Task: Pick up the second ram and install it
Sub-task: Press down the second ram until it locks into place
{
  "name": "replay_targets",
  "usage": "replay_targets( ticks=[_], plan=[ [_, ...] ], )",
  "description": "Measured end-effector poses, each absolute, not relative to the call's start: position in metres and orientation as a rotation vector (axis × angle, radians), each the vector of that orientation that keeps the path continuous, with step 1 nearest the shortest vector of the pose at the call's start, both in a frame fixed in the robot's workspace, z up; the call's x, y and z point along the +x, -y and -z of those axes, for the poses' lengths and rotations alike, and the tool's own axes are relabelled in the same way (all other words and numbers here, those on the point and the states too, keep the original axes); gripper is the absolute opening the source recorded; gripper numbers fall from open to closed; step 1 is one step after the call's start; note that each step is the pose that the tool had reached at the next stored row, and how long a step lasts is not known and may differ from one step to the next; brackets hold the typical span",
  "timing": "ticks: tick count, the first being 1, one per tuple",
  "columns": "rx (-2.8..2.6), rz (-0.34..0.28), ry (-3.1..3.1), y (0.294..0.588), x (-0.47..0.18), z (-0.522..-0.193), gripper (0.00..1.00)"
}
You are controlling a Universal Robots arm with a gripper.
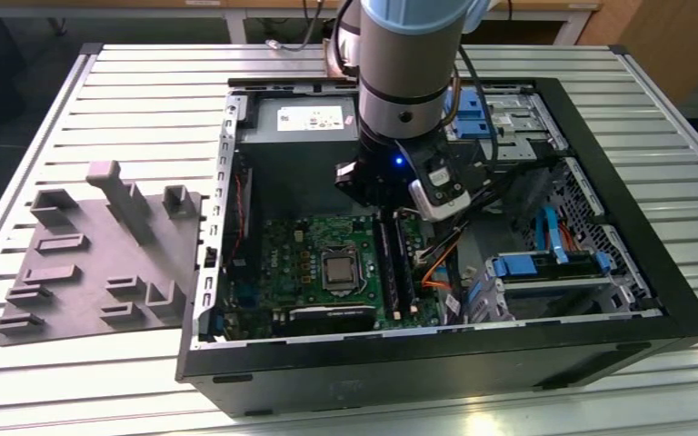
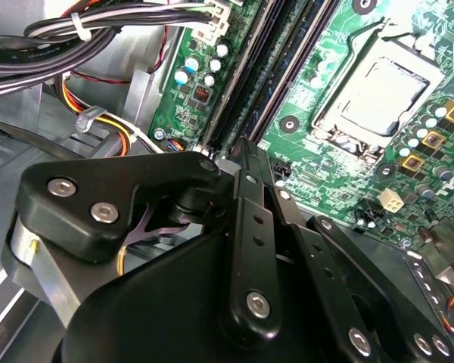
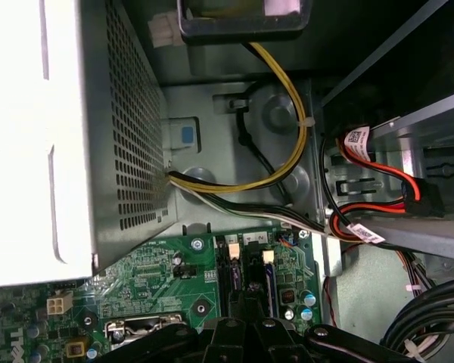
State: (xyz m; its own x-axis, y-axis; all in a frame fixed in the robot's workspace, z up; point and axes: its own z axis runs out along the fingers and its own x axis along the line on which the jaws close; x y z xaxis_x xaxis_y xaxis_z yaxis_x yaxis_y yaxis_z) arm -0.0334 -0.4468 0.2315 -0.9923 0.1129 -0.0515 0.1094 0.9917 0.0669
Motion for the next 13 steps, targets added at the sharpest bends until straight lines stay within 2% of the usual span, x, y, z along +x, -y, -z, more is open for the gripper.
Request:
replay_targets(
  ticks=[13],
  plan=[
    [0.192, -0.098, -3.078, 0.4452, -0.0334, -0.2291, 0.11]
  ],
)
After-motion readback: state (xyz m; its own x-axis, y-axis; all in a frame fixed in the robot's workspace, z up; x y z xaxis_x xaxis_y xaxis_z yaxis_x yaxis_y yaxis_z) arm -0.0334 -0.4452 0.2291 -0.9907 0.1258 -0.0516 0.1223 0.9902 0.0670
